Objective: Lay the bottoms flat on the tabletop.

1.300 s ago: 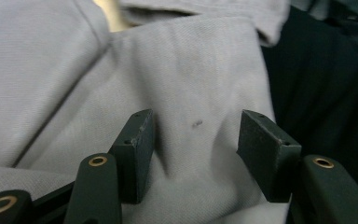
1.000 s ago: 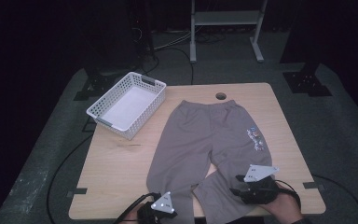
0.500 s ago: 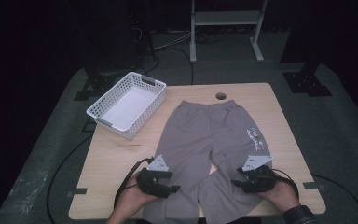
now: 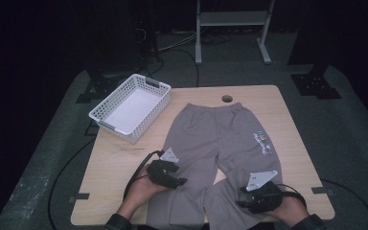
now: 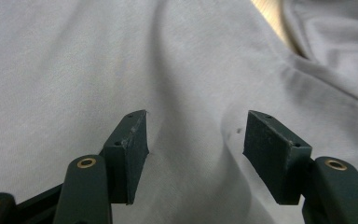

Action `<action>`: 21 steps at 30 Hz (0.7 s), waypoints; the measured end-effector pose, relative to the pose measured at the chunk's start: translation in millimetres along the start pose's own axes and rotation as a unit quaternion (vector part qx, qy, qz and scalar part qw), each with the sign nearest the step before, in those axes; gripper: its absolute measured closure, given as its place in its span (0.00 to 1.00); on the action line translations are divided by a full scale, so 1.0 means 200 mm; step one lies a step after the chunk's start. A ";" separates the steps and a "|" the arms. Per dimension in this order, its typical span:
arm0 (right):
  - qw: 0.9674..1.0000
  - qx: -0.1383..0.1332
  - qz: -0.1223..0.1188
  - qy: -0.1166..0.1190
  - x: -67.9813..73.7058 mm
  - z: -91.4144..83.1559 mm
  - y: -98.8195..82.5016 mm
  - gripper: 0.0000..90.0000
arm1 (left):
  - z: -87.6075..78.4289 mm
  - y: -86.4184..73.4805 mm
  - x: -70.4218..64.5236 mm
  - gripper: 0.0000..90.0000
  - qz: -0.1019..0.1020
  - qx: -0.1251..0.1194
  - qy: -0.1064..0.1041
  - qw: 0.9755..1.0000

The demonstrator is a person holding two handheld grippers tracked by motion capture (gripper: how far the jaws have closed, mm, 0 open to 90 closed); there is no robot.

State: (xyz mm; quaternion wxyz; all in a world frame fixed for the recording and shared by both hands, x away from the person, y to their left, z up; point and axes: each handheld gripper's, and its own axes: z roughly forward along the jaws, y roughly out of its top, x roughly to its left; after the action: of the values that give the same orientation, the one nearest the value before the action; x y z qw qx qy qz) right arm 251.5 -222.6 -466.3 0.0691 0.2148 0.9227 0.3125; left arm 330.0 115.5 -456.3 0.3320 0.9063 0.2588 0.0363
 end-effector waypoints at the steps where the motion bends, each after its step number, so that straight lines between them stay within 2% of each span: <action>1: 1.000 0.000 -0.005 0.005 0.02 0.00 -0.01 0.54 | 0.01 0.00 0.00 0.43 0.004 0.002 0.000 1.000; 4: 1.000 0.000 -0.018 0.017 0.07 -0.01 -0.02 0.55 | 0.03 0.00 0.01 0.43 0.007 0.012 0.003 1.000; 8: 0.999 0.002 -0.038 0.034 0.14 -0.02 -0.02 0.54 | 0.03 0.00 0.00 0.42 0.011 0.015 0.005 1.000; 11: 0.998 0.007 -0.043 0.048 0.18 -0.02 -0.02 0.55 | 0.03 -0.01 -0.01 0.41 0.015 0.014 0.011 1.000; 13: 0.998 0.010 -0.044 0.048 0.20 -0.03 -0.03 0.54 | 0.03 -0.01 -0.01 0.41 0.014 0.012 0.009 1.000; 16: 0.999 -0.021 -0.036 0.031 0.18 -0.08 -0.01 0.55 | 0.03 -0.01 -0.01 0.41 0.010 0.011 0.006 1.000; 19: 0.998 -0.053 -0.023 0.013 0.11 -0.11 0.03 0.58 | 0.03 -0.02 -0.01 0.41 0.008 0.009 0.004 1.000; 21: 0.998 -0.061 -0.017 0.000 0.07 -0.11 0.05 0.63 | 0.03 -0.02 -0.01 0.41 0.007 0.007 0.005 1.000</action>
State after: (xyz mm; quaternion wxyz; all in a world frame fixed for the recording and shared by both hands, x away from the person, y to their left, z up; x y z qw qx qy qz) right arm 237.3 -221.9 -442.8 0.0870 0.1939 0.9058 0.3667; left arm 328.0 113.5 -462.2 0.3238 0.9103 0.2547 0.0411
